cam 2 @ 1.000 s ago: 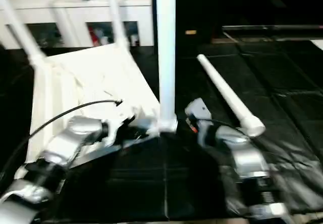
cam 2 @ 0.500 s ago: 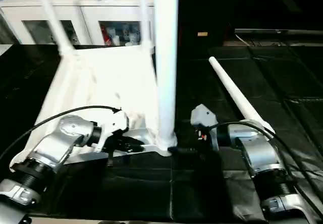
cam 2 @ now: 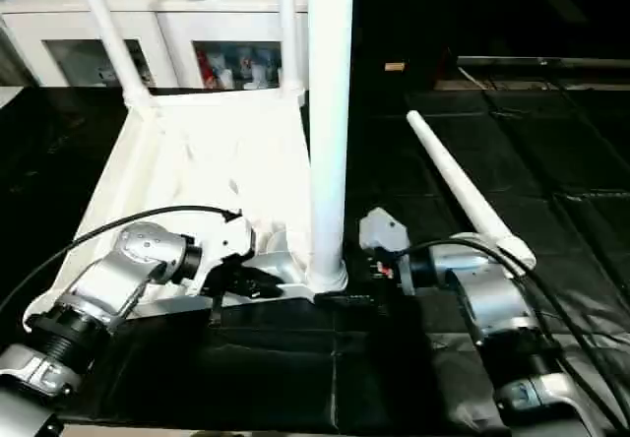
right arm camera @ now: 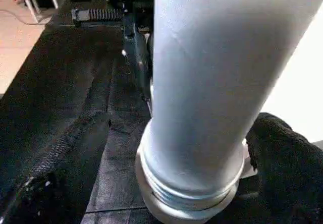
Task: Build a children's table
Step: Rotate leg to tighten
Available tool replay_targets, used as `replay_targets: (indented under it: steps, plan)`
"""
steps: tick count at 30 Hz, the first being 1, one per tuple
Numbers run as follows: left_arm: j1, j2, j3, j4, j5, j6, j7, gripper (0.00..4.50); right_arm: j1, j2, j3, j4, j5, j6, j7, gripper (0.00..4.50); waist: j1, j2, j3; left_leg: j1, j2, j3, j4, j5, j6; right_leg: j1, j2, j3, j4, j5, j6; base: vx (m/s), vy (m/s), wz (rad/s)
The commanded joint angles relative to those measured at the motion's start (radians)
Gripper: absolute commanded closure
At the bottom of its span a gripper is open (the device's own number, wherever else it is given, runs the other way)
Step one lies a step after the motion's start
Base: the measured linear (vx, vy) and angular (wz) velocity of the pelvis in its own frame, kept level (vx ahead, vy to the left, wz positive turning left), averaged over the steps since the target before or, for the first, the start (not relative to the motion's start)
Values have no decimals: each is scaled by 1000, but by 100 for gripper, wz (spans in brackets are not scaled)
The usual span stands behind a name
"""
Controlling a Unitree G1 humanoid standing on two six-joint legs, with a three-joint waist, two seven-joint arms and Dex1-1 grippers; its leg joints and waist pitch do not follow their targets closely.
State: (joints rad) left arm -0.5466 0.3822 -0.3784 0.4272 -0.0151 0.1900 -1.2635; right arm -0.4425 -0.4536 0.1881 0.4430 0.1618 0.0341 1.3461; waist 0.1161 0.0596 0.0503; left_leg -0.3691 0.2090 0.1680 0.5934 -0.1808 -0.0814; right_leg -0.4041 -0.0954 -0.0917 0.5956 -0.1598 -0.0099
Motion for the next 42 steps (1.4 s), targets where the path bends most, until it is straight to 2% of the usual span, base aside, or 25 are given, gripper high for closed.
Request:
replay_targets:
  steps: [1,8,16,17,21,30,31,32,33,34,36,39,40,41,42]
  plan:
    - [-2,2,-35,-21,7,-13,-45,450,-17,0,8,2,12,6,21,20,-6,-15,-74,6,18,4,-65,-193,83,55,-44,40,-63,-241,-226,0,0,0]
    - [3,8,-38,-27,7,-12,-54,450,-35,8,6,49,5,-4,18,68,-6,-10,-73,8,18,4,-64,-201,75,54,-44,40,-64,-250,-226,0,0,0]
    - [6,9,-45,-35,1,-10,-59,450,-44,16,5,64,11,-3,24,132,-6,-12,-76,6,18,4,-63,-188,79,56,-43,40,-60,-220,-235,0,0,0]
    - [7,9,-46,-36,2,-9,-59,450,-44,16,9,68,11,-5,30,151,-6,-14,-75,6,18,5,-63,-188,81,56,-44,40,-61,-225,-235,0,0,0]
    - [7,10,-44,-36,2,-2,-54,450,-39,17,17,68,11,-1,43,178,-6,-14,-74,6,18,4,-64,-194,78,56,-44,40,-62,-243,-229,0,0,0]
    - [6,-14,-22,-31,-12,56,-3,450,10,57,-1,5,54,78,-12,188,-6,-12,-74,6,18,4,-65,-188,77,56,-44,40,-61,-237,-230,0,0,0]
    - [3,-26,-14,-28,-14,77,20,450,23,66,2,-11,52,107,-38,188,-7,-13,-72,7,18,5,-65,-192,73,55,-42,41,-64,-245,-224,0,0,0]
    - [-7,-63,9,-19,-11,120,97,450,49,97,3,-44,47,165,-113,189,-7,-7,-68,9,18,5,-68,-206,65,54,-43,41,-67,-271,-219,0,0,0]
    - [-12,-83,21,-17,-10,146,139,450,60,116,0,-59,47,194,-155,189,-8,-10,-67,10,17,4,-69,-218,60,54,-43,40,-71,-293,-211,0,0,0]
    - [-12,-83,21,-17,-10,146,139,450,60,116,0,-59,47,194,-155,189,-11,-11,-64,12,15,3,-73,-249,47,54,-44,38,-77,-352,-194,0,0,0]
    - [-25,-159,65,-33,-22,239,269,450,90,189,-5,-93,30,239,-291,189,-19,-13,-59,15,11,1,-76,-295,30,50,-45,35,-89,-451,-162,0,0,0]
    - [-34,-240,97,-55,-25,313,383,450,98,273,-18,-96,-1,286,-444,189,-39,-14,-52,16,5,-3,-78,-332,13,47,-44,30,-104,-559,-108,0,0,0]
    - [-37,-266,105,-60,-21,330,421,450,95,301,-25,-89,-15,301,-500,189,-48,-15,-49,12,1,-6,-78,-349,7,49,-44,22,-111,-604,-83,0,0,0]
    - [-42,-300,121,-59,-13,344,480,450,88,331,-32,-80,-28,313,-561,189,-59,-14,-49,14,-4,-9,-76,-364,1,47,-43,15,-120,-645,-59,0,0,0]
    - [-46,-321,132,-57,-8,351,516,450,84,348,-36,-76,-35,320,-596,189,-65,-13,-49,19,-5,-10,-74,-375,1,44,-44,11,-126,-660,-51,0,0,0]
